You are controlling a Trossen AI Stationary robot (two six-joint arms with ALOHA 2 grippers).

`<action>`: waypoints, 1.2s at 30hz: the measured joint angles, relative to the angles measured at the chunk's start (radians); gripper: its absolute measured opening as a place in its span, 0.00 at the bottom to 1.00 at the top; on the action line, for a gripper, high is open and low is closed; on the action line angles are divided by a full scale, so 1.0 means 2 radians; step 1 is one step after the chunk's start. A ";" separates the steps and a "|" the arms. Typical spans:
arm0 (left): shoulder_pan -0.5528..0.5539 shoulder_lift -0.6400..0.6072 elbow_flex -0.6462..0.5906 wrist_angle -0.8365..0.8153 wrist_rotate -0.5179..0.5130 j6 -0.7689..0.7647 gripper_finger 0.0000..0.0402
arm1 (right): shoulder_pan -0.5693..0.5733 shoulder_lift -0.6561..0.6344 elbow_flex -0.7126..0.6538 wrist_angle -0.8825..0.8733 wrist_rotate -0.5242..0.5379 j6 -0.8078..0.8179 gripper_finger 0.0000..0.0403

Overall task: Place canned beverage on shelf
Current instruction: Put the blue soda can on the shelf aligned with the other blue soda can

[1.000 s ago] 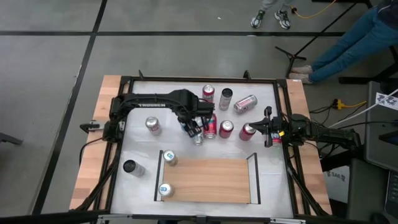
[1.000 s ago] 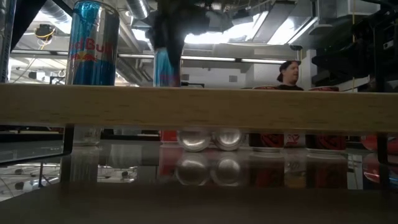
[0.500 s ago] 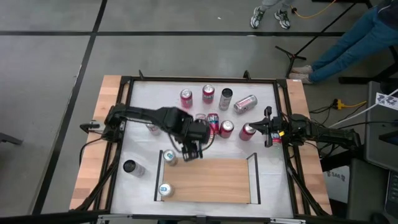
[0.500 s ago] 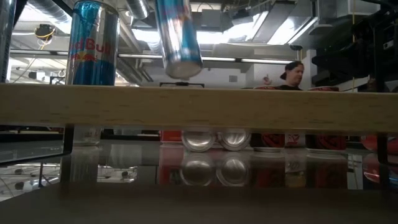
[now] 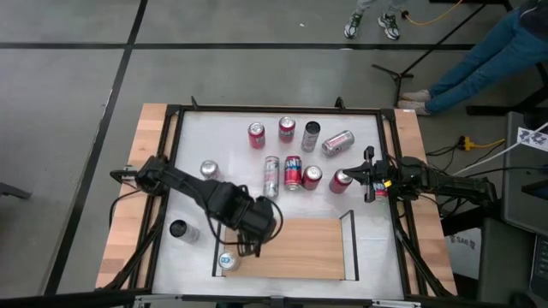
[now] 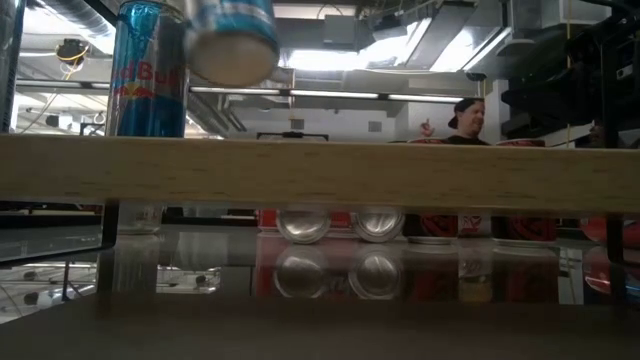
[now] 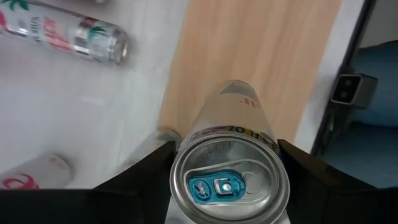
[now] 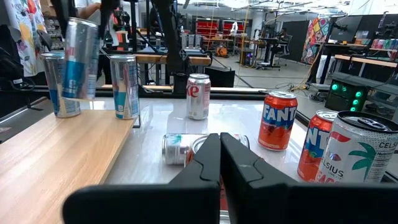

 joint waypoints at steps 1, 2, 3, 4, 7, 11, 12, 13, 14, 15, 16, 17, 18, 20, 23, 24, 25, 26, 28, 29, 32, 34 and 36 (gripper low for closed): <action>-0.004 0.000 0.000 0.000 0.000 -0.004 0.55 | 0.000 0.000 0.000 0.000 0.000 0.000 0.00; -0.008 0.000 0.000 0.000 0.000 -0.010 0.55 | 0.000 0.000 0.000 0.000 0.000 0.000 0.00; -0.011 0.000 0.000 0.000 0.000 -0.015 0.55 | 0.000 0.000 0.000 0.000 0.000 0.000 0.00; -0.014 0.000 0.000 0.000 0.000 -0.018 0.55 | 0.000 0.000 0.000 0.000 0.000 0.000 0.00; -0.022 0.000 0.000 0.000 0.000 -0.029 0.55 | 0.000 0.000 0.000 0.000 0.000 0.000 0.00; -0.029 0.000 0.000 0.000 -0.002 -0.041 0.55 | 0.000 0.000 0.000 0.000 0.000 0.000 0.00; -0.030 0.000 0.000 0.000 -0.002 -0.042 0.55 | 0.000 0.000 0.000 0.000 0.000 0.000 0.00; -0.032 0.000 0.000 0.000 -0.002 -0.043 0.55 | 0.000 0.000 0.000 0.000 0.000 0.000 0.00; -0.033 0.000 0.000 0.000 -0.003 -0.043 0.55 | 0.000 0.000 0.000 0.000 0.000 0.000 0.00; -0.034 0.000 0.000 0.000 -0.004 -0.043 0.55 | 0.000 0.000 0.000 0.000 0.000 0.000 0.00; -0.035 0.000 -0.001 0.001 -0.006 -0.043 0.55 | 0.000 0.000 0.000 0.000 0.000 0.000 0.00; -0.036 -0.001 -0.004 0.001 -0.006 -0.043 0.55 | 0.000 0.000 0.000 0.000 0.000 0.000 0.00; -0.037 -0.001 -0.007 0.001 -0.006 -0.043 0.55 | 0.000 0.000 0.000 0.000 0.000 0.000 0.00; -0.038 -0.001 -0.013 0.000 -0.006 -0.046 0.55 | 0.000 0.000 0.000 0.000 0.000 0.000 0.00; -0.038 -0.001 -0.027 0.001 -0.002 -0.052 0.55 | 0.000 0.000 0.000 0.000 0.000 0.000 0.00; -0.038 -0.001 -0.031 0.000 0.002 -0.053 0.55 | 0.000 0.000 0.000 0.000 0.000 0.000 0.00; -0.038 -0.001 -0.036 0.000 0.007 -0.053 0.55 | 0.000 0.000 0.000 0.000 0.000 0.000 0.00; -0.038 -0.001 -0.040 0.000 0.009 -0.053 0.55 | 0.000 0.000 0.000 0.000 0.000 0.000 0.00; -0.038 -0.001 -0.047 0.000 0.011 -0.053 0.55 | 0.000 0.000 0.000 0.000 0.000 0.000 0.00; -0.038 -0.001 -0.050 0.001 0.011 -0.053 0.55 | 0.000 0.000 0.000 0.000 0.000 0.000 0.00; -0.038 -0.001 -0.063 0.001 0.012 -0.053 0.56 | 0.000 0.000 0.000 0.000 0.000 0.000 0.00; -0.038 -0.001 -0.071 0.001 0.017 -0.053 0.56 | 0.000 0.000 0.000 0.000 0.000 0.000 0.00; -0.039 -0.001 -0.078 0.000 0.025 -0.053 0.56 | 0.000 0.000 0.000 0.000 0.000 0.000 0.00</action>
